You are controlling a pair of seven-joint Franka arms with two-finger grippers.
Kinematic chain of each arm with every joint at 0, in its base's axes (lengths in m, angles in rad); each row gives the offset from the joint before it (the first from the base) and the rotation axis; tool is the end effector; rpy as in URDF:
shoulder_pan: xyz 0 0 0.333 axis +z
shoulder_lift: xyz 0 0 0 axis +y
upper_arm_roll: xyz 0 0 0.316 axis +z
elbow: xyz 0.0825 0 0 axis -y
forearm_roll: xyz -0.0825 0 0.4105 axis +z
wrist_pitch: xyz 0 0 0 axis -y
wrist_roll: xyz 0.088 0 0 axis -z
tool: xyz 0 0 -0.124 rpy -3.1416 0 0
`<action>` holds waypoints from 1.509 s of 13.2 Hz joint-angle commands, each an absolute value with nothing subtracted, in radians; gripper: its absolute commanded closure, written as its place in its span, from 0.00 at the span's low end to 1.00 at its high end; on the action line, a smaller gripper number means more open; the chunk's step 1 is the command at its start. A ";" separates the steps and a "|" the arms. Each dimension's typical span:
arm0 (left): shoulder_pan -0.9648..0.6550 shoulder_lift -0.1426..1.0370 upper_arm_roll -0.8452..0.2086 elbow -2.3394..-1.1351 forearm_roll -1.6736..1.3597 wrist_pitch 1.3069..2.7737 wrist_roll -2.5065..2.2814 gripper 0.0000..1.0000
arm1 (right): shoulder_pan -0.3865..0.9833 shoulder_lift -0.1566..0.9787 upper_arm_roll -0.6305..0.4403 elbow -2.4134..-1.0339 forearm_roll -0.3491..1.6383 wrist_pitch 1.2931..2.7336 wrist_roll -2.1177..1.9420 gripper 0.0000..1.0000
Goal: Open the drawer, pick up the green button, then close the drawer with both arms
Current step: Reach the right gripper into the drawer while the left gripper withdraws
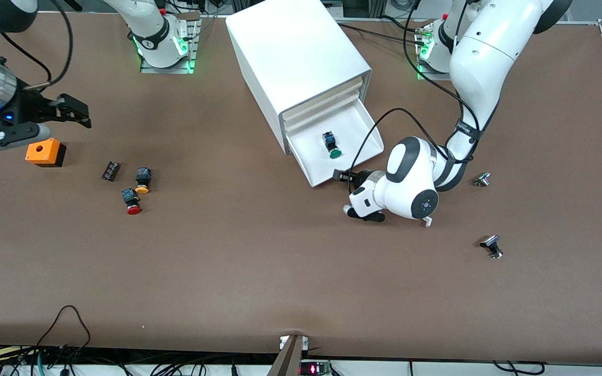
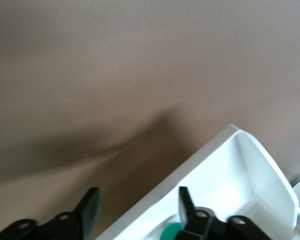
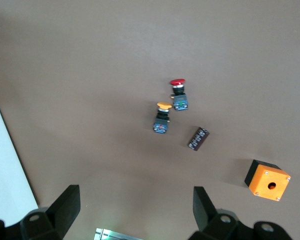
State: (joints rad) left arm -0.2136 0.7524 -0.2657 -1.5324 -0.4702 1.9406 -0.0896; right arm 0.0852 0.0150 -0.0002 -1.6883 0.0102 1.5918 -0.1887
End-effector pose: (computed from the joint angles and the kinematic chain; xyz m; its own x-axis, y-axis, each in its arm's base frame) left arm 0.6069 -0.3355 0.1830 0.8865 -0.1989 -0.4178 0.0214 -0.8843 0.4664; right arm 0.5765 0.0504 0.5423 0.9570 0.2696 -0.1074 0.2678 -0.9630 -0.0308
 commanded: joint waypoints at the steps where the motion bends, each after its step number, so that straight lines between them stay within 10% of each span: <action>1: -0.213 0.747 -0.256 -1.476 -0.413 1.928 -0.172 0.01 | 0.121 0.023 -0.003 -1.658 0.026 1.577 -0.190 0.00; 11: -0.083 0.494 -0.190 -1.437 -0.150 1.798 -0.448 0.01 | 0.245 0.092 -0.002 -1.583 0.156 1.583 -0.076 0.01; 20: 0.003 0.411 -0.189 -1.434 -0.051 1.764 -0.446 0.01 | 0.641 0.352 -0.005 -1.384 0.138 1.735 0.490 0.00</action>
State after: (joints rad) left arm -0.0136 0.4335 -0.1821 -1.4166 -0.0793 1.7764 -0.4403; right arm 0.5788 0.2626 0.0094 -1.4849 0.1437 1.7325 0.3876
